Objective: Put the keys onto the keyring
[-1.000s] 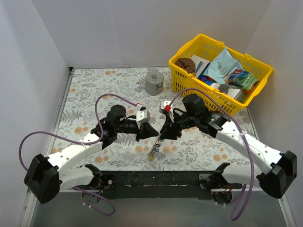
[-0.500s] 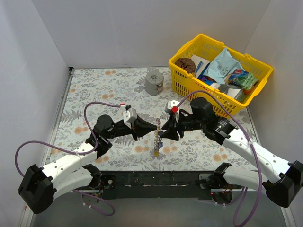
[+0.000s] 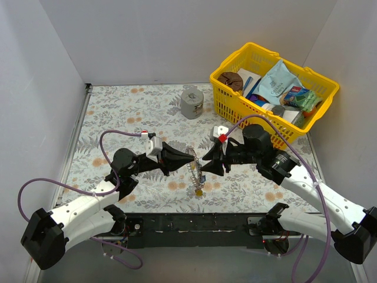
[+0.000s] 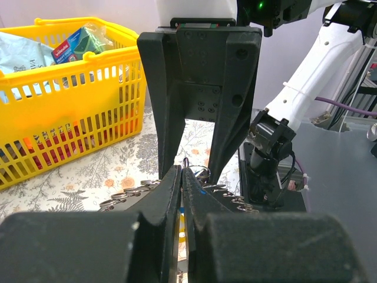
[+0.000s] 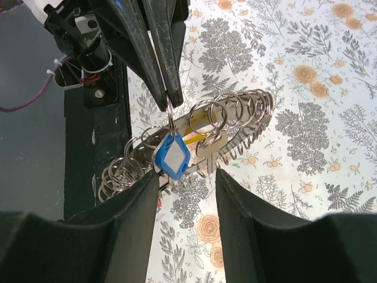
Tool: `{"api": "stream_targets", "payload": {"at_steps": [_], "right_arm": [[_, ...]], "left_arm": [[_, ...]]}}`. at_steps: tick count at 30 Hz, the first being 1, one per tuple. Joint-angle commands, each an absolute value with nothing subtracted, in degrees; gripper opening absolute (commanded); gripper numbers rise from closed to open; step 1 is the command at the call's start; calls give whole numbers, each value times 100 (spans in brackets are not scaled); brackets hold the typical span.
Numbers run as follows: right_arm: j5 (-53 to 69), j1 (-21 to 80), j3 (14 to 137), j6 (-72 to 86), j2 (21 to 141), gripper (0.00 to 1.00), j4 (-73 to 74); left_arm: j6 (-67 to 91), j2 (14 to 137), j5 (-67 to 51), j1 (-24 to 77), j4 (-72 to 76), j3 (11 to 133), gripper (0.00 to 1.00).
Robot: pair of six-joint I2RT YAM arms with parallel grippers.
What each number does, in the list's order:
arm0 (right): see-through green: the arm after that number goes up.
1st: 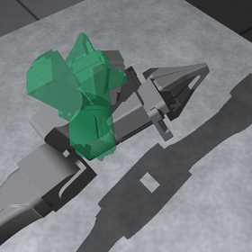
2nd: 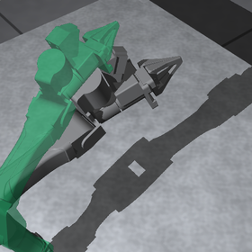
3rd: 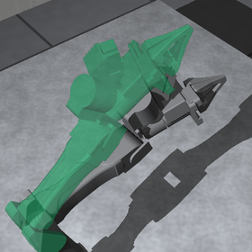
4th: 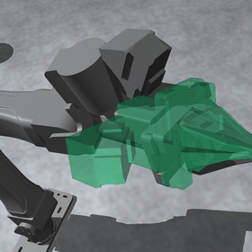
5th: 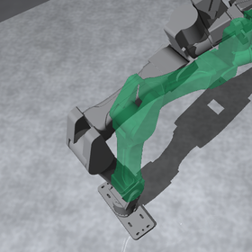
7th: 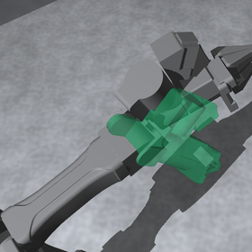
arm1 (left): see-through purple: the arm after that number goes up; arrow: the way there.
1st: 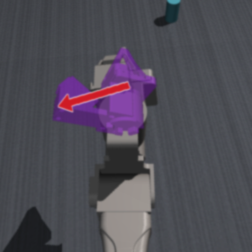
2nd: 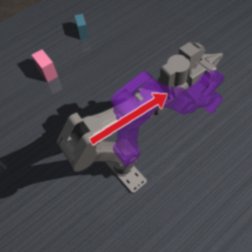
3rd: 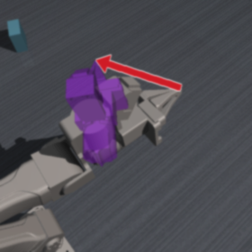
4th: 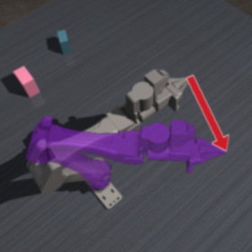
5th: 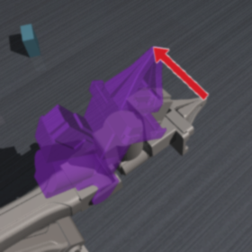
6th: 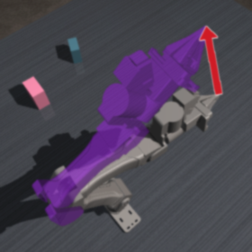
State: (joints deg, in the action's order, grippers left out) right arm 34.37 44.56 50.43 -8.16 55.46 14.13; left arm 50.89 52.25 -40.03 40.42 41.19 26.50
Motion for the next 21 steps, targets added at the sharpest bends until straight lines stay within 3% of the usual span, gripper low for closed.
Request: {"api": "stream_targets", "payload": {"at_steps": [1,14,21], "right_arm": [[3384,4482,5010,-747,5388,50,1055],[3727,4482,4940,-527,5563,33,738],[3770,4482,4966,-545,5669,8,809]], "left_arm": [[5115,5124,-4087,4069,4421,2663,0],[5063,5168,-4113,4069,4368,2689,0],[5097,5159,-4087,4069,4447,2681,0]]}}
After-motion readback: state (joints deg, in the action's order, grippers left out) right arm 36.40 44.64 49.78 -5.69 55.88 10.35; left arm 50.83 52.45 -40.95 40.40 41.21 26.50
